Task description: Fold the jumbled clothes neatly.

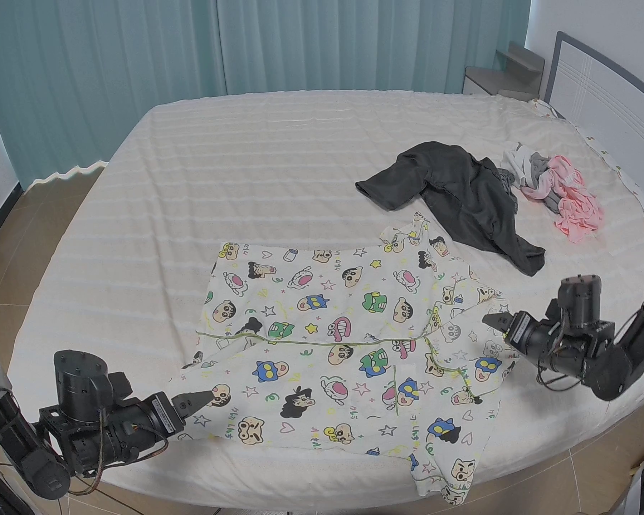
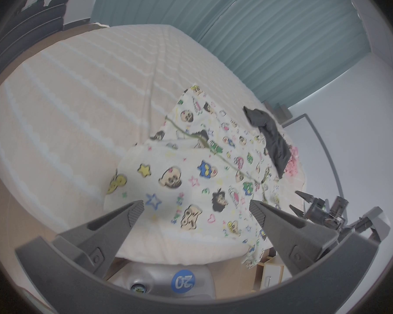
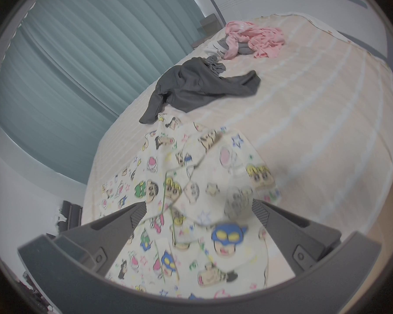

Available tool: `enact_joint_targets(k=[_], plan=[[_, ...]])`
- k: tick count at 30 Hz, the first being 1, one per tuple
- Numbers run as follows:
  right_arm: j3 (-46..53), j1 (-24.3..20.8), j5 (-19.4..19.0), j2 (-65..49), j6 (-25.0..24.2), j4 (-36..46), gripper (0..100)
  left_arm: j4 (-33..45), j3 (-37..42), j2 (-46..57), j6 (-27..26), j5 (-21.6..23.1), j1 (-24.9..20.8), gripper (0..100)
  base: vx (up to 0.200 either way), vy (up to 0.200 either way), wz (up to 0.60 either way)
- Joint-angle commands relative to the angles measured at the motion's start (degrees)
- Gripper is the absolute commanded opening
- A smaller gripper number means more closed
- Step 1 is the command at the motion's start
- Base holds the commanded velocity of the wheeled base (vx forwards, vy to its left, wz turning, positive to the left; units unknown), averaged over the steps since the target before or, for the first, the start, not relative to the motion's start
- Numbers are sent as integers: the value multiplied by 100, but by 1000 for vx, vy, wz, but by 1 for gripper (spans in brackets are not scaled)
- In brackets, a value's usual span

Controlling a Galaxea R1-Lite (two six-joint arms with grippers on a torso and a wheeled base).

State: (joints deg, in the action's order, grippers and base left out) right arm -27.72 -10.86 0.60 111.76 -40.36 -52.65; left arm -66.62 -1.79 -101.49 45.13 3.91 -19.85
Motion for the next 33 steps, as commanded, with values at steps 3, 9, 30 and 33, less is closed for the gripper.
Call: enact_joint_targets(k=[3, 9, 30, 33], plan=[[2772, -241, -490, 179, -604, -2891, 100, 404, -401, -1532, 426, -1209, -793, 100, 0, 0, 0], [2772, -329, -482, 118, -657, -2874, 100, 413, -480, -1892, 523, -1824, -1039, 100, 0, 0, 0], [2772, -689, -174, -32, -780, -2874, 100, 396, -1201, -2569, 611, -2720, -1118, 100, 0, 0, 0], [2772, -786, -174, -93, -815, -2847, 100, 378, -1315, -2798, 611, -2967, -1109, 100, 0, 0, 0]])
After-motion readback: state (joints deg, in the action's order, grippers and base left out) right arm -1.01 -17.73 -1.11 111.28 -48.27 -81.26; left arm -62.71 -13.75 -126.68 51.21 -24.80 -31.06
